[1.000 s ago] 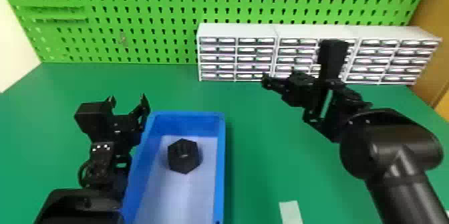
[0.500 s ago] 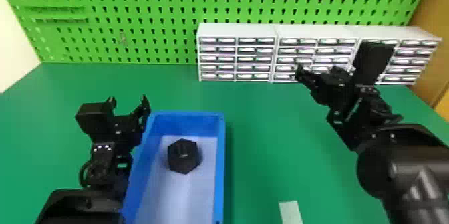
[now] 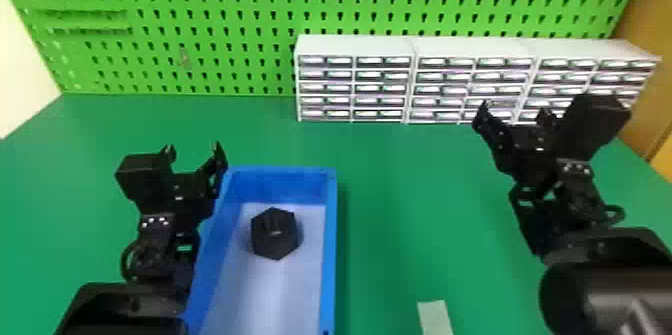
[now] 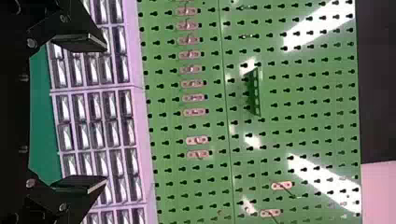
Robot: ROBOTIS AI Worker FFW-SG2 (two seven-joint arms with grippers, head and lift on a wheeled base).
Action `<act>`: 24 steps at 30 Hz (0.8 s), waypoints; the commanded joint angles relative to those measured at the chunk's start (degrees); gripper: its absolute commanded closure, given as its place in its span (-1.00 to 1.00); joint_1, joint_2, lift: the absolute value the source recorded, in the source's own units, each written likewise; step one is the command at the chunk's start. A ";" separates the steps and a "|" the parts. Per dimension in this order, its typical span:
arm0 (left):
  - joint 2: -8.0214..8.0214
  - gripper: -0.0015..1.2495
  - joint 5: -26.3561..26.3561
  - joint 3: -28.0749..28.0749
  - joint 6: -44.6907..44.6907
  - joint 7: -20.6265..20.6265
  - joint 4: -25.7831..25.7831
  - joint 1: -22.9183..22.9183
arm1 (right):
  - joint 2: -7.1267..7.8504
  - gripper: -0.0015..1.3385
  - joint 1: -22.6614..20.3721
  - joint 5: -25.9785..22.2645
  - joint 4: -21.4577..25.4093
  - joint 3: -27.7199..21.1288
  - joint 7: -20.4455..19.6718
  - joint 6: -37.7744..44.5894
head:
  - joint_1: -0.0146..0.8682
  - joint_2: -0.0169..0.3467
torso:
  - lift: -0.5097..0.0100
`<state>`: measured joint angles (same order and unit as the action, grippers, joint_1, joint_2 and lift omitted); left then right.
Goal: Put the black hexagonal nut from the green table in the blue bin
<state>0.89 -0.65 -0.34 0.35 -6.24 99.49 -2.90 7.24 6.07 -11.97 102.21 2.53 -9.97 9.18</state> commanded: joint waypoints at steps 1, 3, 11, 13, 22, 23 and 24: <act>-0.01 -0.19 -0.14 0.16 0.00 0.00 0.00 0.00 | 0.94 -0.58 -1.59 2.48 -0.34 1.69 -0.66 -1.18 | 0.52 -0.59 | 0.59; -0.01 -0.19 -0.14 0.25 0.00 0.00 0.00 -0.09 | 1.20 -0.58 -2.12 2.74 -0.52 2.22 -0.93 -1.18 | 0.52 -0.59 | 0.59; -0.01 -0.19 -0.23 0.42 0.00 0.00 0.00 -0.18 | 1.91 -0.58 -4.93 3.27 -0.87 3.09 -1.28 -1.89 | 0.52 -0.59 | 0.59; -0.01 -0.19 -0.23 0.51 0.00 0.00 0.00 -0.35 | 1.99 -0.58 -5.81 3.27 -0.87 3.27 -1.37 -2.50 | 0.52 -0.59 | 0.59; -0.10 -0.19 -0.75 0.60 0.00 0.00 0.00 -0.97 | 2.43 -0.58 -8.62 2.92 -0.87 4.68 -3.04 -4.08 | 0.52 -0.59 | 0.59; -0.10 -0.19 -0.75 0.69 0.00 0.00 0.00 -0.97 | 2.26 -0.58 -8.71 2.92 -0.87 4.50 -3.04 -4.08 | 0.52 -0.59 | 0.59; -0.10 -0.19 -0.84 0.78 0.00 0.00 0.00 -1.06 | 2.17 -0.58 -8.80 2.83 -0.87 4.41 -3.04 -4.08 | 0.52 -0.59 | 0.59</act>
<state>0.79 -1.21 0.20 0.35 -6.24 99.49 -3.70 9.79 -2.02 -8.98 101.34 7.09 -12.97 5.36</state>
